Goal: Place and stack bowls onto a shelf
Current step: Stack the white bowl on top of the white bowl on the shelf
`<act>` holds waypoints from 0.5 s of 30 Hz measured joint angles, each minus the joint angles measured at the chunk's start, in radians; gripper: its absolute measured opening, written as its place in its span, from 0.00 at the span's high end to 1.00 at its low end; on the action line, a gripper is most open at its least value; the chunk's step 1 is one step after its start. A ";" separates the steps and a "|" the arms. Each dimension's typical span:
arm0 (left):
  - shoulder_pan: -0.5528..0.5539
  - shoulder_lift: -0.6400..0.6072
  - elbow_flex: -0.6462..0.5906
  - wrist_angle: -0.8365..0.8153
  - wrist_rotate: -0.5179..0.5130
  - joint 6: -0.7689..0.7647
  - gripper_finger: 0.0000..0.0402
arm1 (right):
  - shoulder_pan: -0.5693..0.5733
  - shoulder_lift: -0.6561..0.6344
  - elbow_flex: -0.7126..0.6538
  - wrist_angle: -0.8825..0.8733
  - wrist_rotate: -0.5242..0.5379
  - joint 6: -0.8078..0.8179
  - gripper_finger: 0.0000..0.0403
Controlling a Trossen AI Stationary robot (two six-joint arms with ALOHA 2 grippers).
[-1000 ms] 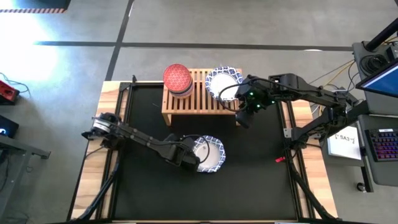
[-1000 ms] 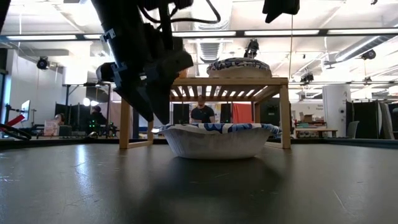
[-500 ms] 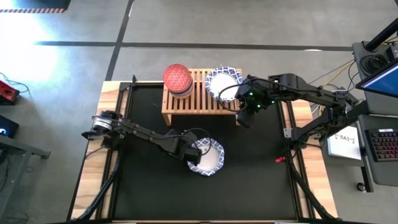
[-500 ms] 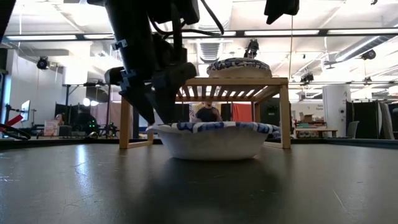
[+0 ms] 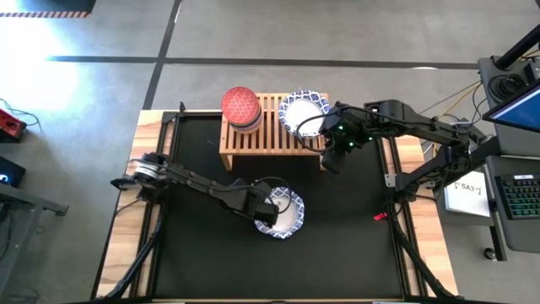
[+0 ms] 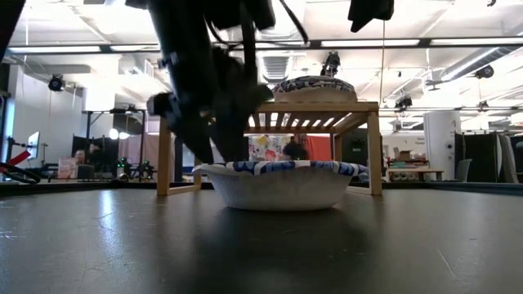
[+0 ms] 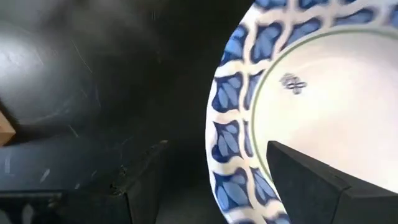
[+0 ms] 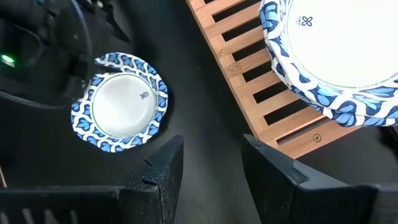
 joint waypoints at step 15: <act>-0.003 0.109 0.001 0.097 0.051 -0.019 0.54 | 0.000 0.000 0.000 -0.001 0.000 0.003 0.63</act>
